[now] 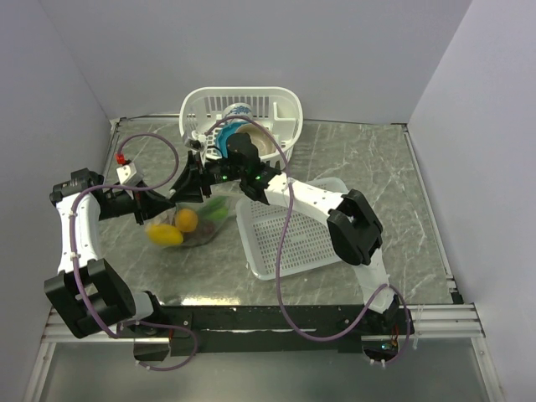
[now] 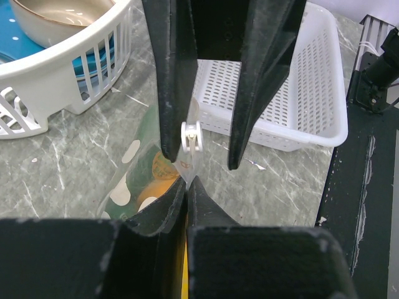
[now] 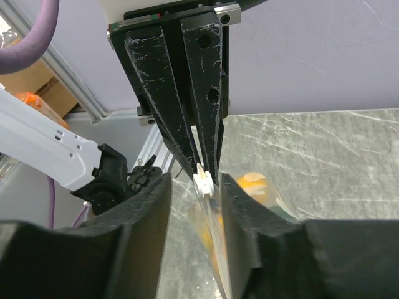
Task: Open the zip-top bag and remove the fake food
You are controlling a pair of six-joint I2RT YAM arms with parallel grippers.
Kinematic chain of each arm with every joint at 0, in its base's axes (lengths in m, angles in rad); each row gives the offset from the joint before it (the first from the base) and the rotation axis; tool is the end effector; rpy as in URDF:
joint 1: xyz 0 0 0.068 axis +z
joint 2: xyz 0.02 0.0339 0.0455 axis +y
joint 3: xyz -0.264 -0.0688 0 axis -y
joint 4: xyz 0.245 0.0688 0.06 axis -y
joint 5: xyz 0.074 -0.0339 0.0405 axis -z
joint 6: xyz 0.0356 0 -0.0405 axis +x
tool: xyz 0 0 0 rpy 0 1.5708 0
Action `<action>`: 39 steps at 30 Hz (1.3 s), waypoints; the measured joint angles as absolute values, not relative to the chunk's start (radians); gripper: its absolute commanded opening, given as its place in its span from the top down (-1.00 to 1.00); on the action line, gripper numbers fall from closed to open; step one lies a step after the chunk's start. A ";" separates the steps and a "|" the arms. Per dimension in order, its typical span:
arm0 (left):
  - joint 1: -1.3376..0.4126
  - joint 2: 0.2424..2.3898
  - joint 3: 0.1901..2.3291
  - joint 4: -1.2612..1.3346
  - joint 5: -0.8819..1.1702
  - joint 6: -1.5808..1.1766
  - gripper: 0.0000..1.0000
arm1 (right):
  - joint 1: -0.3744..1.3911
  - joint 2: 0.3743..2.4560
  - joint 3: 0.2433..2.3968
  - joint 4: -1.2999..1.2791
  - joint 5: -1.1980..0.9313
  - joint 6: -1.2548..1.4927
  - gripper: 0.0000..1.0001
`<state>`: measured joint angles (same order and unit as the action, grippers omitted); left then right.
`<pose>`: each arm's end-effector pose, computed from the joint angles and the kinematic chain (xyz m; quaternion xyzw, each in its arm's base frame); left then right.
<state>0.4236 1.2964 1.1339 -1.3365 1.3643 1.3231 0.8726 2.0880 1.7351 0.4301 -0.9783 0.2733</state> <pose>0.2019 0.0528 0.3061 0.3576 0.6887 -0.3833 0.5008 0.2954 0.3980 0.3218 -0.5065 0.4711 0.6194 0.3713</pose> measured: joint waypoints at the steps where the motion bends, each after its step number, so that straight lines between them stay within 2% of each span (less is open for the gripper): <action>1: 0.424 1.296 1.134 -1.336 1.364 1.323 0.82 | 0.873 2.088 1.735 0.430 -0.978 0.273 0.38; 8: 0.424 1.296 1.133 -1.336 1.364 1.324 0.81 | 0.871 2.088 1.735 0.425 -0.977 0.266 0.72; 20: 0.414 1.288 1.124 -1.340 1.361 1.317 0.85 | 0.863 2.025 1.665 0.360 -0.938 0.181 0.80; 27: 0.411 1.244 1.222 -1.347 1.357 1.253 0.80 | 0.844 1.959 1.602 0.250 -0.860 0.041 0.83; 29: 0.411 1.227 1.274 -1.345 1.369 1.230 0.73 | 0.830 1.948 1.586 0.221 -0.847 0.019 0.83; 31: 0.411 1.205 1.308 -1.340 1.376 1.209 0.49 | 0.814 1.946 1.571 0.203 -0.841 0.009 0.83; 33: 0.411 1.179 1.308 -1.340 1.377 1.206 0.37 | 0.805 1.946 1.561 0.192 -0.838 0.010 0.82; 39: 0.378 1.144 1.209 -1.341 1.376 1.196 0.22 | 0.796 1.945 1.551 0.224 -0.855 0.066 0.79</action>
